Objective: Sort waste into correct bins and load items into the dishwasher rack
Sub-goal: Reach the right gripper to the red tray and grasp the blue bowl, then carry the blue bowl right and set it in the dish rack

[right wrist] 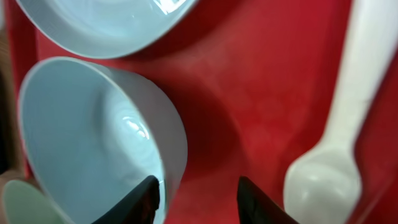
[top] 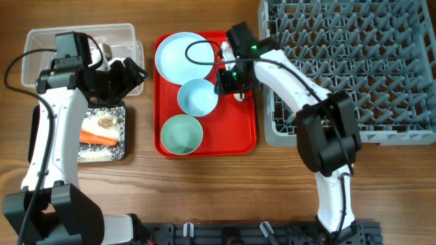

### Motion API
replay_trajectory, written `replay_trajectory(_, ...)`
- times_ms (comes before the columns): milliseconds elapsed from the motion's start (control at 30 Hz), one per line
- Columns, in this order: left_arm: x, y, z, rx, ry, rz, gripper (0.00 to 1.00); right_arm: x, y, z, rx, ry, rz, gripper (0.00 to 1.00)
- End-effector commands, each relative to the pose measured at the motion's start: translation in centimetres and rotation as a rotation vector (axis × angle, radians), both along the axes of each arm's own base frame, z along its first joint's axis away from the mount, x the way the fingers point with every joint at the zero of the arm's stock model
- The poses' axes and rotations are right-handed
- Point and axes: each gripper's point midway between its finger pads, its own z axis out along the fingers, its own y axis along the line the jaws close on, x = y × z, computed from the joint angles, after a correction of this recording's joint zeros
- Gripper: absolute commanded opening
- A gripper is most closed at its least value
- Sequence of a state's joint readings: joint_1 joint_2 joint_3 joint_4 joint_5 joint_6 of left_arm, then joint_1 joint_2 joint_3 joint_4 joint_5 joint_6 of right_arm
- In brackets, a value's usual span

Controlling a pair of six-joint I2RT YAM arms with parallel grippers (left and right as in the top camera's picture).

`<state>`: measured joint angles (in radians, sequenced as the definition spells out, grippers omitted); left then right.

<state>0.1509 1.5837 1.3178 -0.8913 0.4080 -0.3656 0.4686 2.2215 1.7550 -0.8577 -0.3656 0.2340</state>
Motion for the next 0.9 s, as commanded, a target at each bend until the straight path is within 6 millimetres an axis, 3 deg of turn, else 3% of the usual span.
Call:
replay_trajectory(0, 0.1, 0.4, 0.6, 0.011, -0.013, 0.017, 0.85, -0.1, 0.6, -0.5, 0.0, -0.008, 0.026, 0.38)
replay_trajectory(267, 0.1, 0.4, 0.6, 0.011, -0.013, 0.016, 0.87, -1.1, 1.3, -2.0, -0.01, -0.011, 0.048, 0.22)
replay_trajectory(400, 0.1, 0.4, 0.6, 0.015, -0.013, 0.018, 0.89, -1.2, 1.0, -2.4, -0.037, -0.003, 0.013, 0.04)
replay_trajectory(600, 0.1, 0.4, 0.6, 0.015, -0.013, 0.018, 1.0, -0.9, 0.7, -2.1, -0.043, -0.015, -0.002, 0.05)
replay_trajectory(767, 0.1, 0.4, 0.6, 0.014, -0.013, 0.018, 1.0, 0.9, -1.2, 2.2, -0.038, -0.105, -0.058, 0.04)
replay_trajectory(867, 0.1, 0.4, 0.6, 0.014, -0.013, 0.018, 1.0, 2.5, -4.7, 7.4, -0.096, -0.236, -0.138, 0.04)
